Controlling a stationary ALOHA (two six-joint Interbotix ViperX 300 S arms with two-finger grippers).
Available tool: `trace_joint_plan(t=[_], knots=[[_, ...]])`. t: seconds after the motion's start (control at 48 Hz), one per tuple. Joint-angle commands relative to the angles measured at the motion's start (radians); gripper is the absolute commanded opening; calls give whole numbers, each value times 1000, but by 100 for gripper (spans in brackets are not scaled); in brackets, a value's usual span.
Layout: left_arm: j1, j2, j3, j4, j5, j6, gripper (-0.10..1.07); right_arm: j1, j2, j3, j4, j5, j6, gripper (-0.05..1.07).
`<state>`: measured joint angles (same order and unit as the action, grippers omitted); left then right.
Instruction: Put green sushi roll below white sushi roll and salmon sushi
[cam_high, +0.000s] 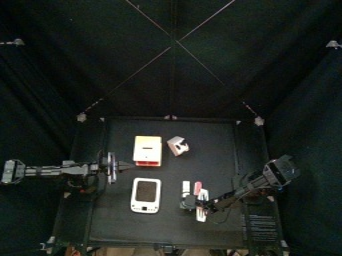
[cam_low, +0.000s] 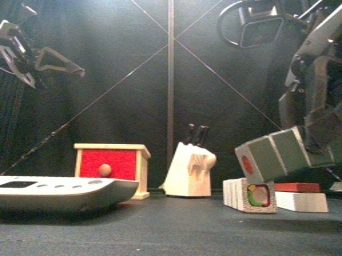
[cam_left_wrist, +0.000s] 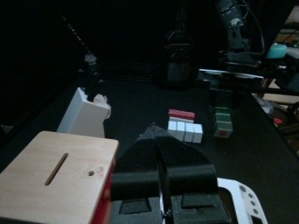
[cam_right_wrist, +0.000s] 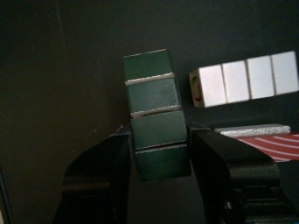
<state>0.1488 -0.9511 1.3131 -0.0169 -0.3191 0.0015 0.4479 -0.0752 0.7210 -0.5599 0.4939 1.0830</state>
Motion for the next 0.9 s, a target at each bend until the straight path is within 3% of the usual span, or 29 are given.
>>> trace_joint_plan(t=[0.0,0.208,0.875], knots=[[2,5,-12,-2,-9,-2,-1,-2,-35,9,2,-55,0,63],[3,5,-8,-2,-9,-3,-1,-15,-14,54,3,-143,2,63],[3,5,-6,-2,-11,-2,-1,-61,31,77,80,-152,-2,66]])
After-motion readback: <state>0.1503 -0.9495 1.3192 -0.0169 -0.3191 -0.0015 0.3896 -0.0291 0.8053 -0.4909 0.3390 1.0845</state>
